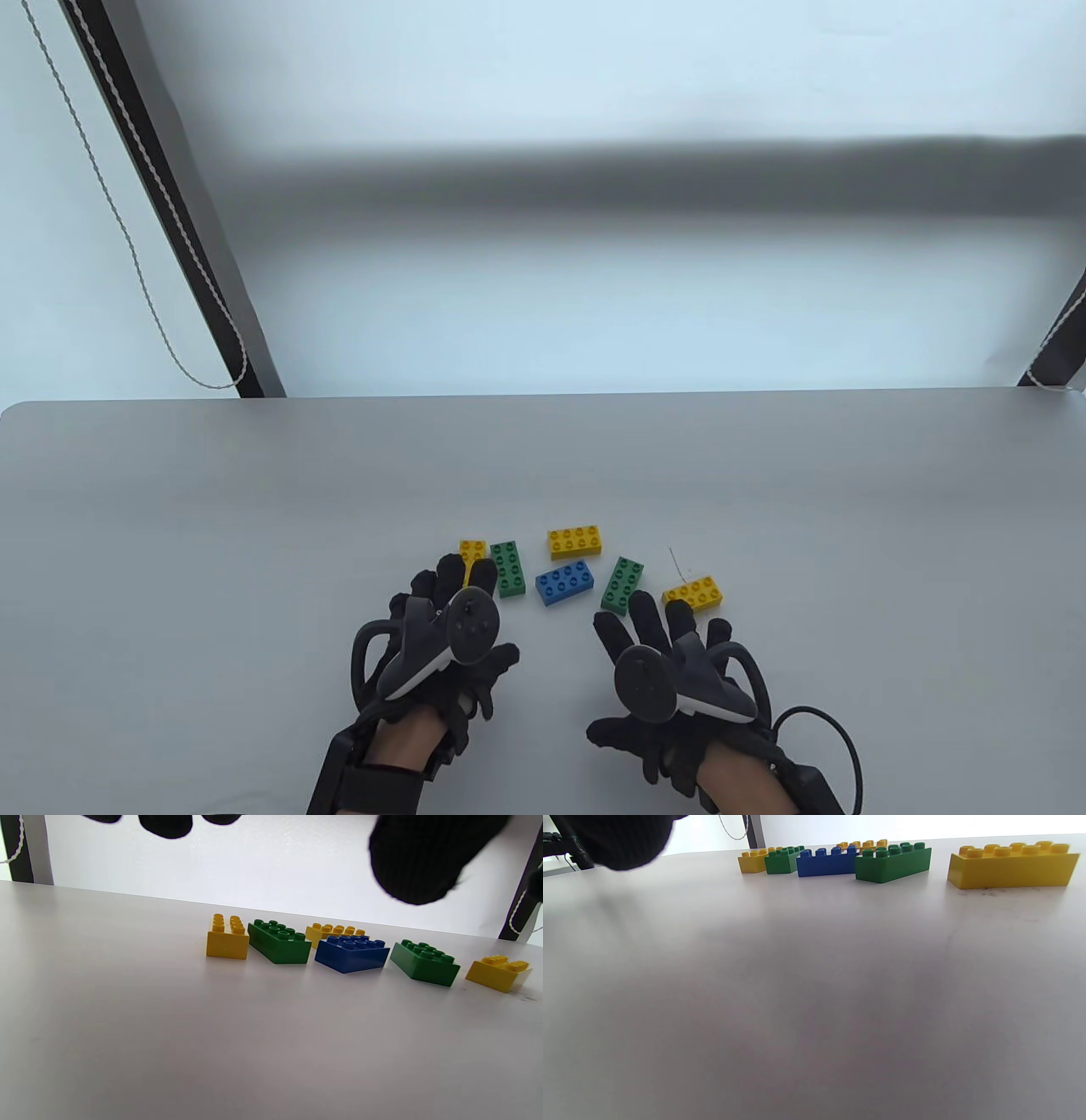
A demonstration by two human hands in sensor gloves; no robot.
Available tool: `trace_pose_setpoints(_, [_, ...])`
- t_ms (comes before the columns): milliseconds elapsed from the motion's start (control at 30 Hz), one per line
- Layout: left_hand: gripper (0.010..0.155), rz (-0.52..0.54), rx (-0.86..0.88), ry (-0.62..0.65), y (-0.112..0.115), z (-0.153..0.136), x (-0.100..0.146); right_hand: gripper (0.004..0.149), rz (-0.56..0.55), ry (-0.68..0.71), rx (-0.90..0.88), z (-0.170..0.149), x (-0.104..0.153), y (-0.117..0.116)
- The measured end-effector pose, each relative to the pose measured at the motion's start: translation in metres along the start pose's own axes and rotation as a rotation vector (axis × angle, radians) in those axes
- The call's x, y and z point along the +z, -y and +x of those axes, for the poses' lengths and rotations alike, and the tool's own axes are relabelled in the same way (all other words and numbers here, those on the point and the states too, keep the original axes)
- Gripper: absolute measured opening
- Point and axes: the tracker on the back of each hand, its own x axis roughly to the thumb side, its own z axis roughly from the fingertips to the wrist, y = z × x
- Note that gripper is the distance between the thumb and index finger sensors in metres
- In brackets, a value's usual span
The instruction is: Stack lego bricks
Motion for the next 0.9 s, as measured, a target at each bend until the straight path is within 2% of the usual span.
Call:
trace_pose_setpoints(233, [0.09, -0.007, 0.037, -0.102, -0.008, -0.005, -0.026, 0.108, 0.006, 0.006, -0.006, 0.001, 0.0, 0.0])
trace_pose_setpoints(400, [0.084, -0.022, -0.017, -0.155, -0.009, -0.005, -0.046, 0.108, 0.01, 0.008, -0.016, 0.001, 0.0, -0.001])
trace_pose_setpoints(600, [0.08, -0.087, -0.042, -0.184, 0.0, -0.009, -0.066, 0.108, 0.01, 0.01, -0.028, -0.002, 0.0, 0.001])
trace_pose_setpoints(733, [0.074, -0.086, -0.173, -0.195, 0.008, -0.006, -0.073, 0.107, 0.012, 0.009, -0.039, -0.004, 0.001, 0.001])
trace_pose_setpoints(900, [0.073, -0.084, -0.182, -0.218, 0.017, -0.002, -0.08, 0.107, 0.018, 0.015, -0.042, -0.003, 0.001, 0.001])
